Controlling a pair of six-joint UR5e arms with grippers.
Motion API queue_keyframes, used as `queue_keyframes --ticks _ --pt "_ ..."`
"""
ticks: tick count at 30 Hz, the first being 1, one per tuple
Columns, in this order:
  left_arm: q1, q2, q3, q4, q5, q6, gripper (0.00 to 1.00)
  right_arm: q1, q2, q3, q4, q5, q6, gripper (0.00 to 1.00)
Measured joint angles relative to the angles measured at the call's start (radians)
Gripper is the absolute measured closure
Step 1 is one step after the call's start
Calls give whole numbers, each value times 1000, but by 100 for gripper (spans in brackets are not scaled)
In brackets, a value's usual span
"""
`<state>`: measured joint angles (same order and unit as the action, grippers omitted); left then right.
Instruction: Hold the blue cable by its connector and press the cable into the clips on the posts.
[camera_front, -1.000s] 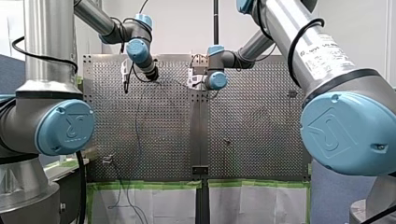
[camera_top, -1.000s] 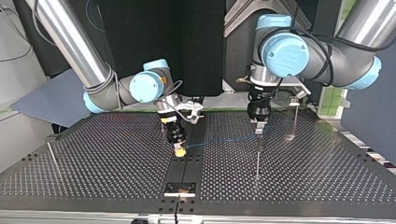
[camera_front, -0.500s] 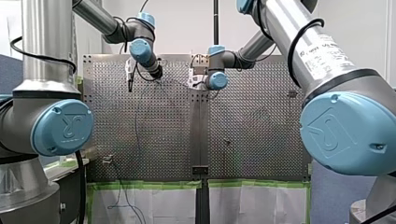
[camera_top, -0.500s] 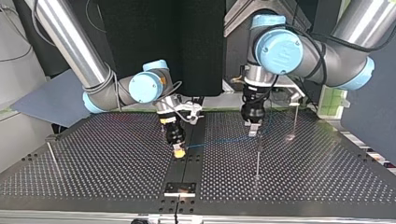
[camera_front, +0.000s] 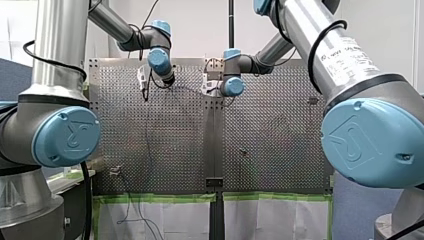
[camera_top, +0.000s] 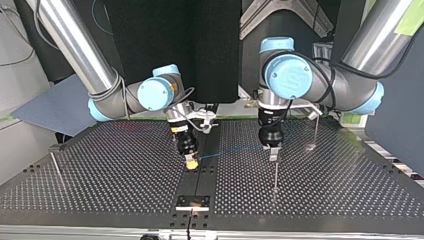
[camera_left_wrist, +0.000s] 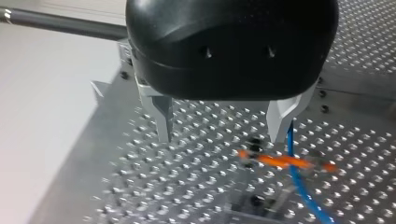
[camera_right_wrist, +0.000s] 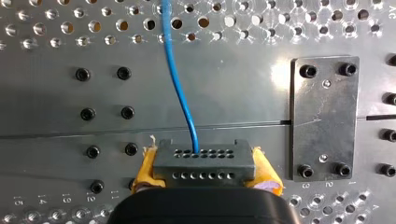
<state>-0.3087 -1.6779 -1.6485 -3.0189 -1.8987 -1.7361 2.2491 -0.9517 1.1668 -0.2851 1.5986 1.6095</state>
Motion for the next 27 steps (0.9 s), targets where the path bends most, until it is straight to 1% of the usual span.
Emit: queue_keyframes --ticks 9,12,16,20,27 --pt "0 -13 1 2 0 2 0 -2 3 0 -2 0 0 100" --pt "0 -13 1 11 11 4 0 -1 4 0 -2 0 0 100" --pt "0 -12 1 14 43 -2 0 -2 10 0 -3 0 0 100" --pt "0 -6 1 1 73 -3 0 -3 19 0 -4 0 -1 100" --pt "0 4 1 -45 85 4 0 -8 24 -2 -5 -2 -2 100"
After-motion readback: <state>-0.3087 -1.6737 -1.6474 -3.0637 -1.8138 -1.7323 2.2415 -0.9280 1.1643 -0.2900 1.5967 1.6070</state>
